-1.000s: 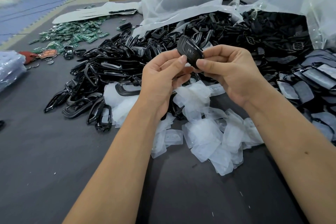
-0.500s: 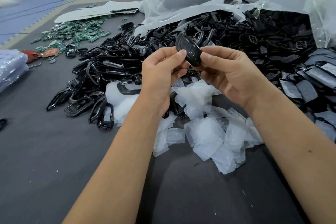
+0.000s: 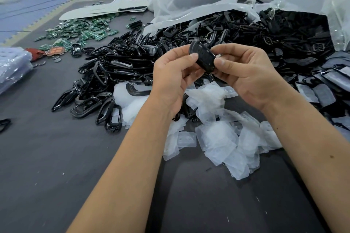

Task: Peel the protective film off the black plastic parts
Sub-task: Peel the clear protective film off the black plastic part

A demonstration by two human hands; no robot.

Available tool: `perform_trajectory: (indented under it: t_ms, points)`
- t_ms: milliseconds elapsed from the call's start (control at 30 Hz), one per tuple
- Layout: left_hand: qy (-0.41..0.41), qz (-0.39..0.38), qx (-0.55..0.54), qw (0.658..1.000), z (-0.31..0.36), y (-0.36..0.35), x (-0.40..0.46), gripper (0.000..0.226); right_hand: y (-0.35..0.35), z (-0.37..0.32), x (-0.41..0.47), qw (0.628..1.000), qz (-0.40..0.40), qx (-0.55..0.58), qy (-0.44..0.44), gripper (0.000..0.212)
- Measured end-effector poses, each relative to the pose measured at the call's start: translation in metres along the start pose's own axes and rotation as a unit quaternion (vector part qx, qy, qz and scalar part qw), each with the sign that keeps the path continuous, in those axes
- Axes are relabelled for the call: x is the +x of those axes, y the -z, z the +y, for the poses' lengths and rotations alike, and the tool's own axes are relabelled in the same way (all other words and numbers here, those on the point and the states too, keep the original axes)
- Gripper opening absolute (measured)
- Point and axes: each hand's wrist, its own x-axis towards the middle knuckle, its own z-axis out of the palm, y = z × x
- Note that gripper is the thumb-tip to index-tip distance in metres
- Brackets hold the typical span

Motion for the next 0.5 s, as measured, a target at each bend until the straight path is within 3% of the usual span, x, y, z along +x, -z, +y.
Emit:
perform_trajectory:
  t_ms: [233,500]
  points:
    - [0.000,0.003,0.051,0.999,0.001,0.013,0.002,0.015,0.002,0.003,0.001,0.998,-0.023,-0.036,-0.056,0.029]
    - [0.003,-0.017,0.058,0.998,0.004,0.019,0.005,0.021,-0.001,0.003,0.002,0.999,-0.019,-0.029,-0.033,0.042]
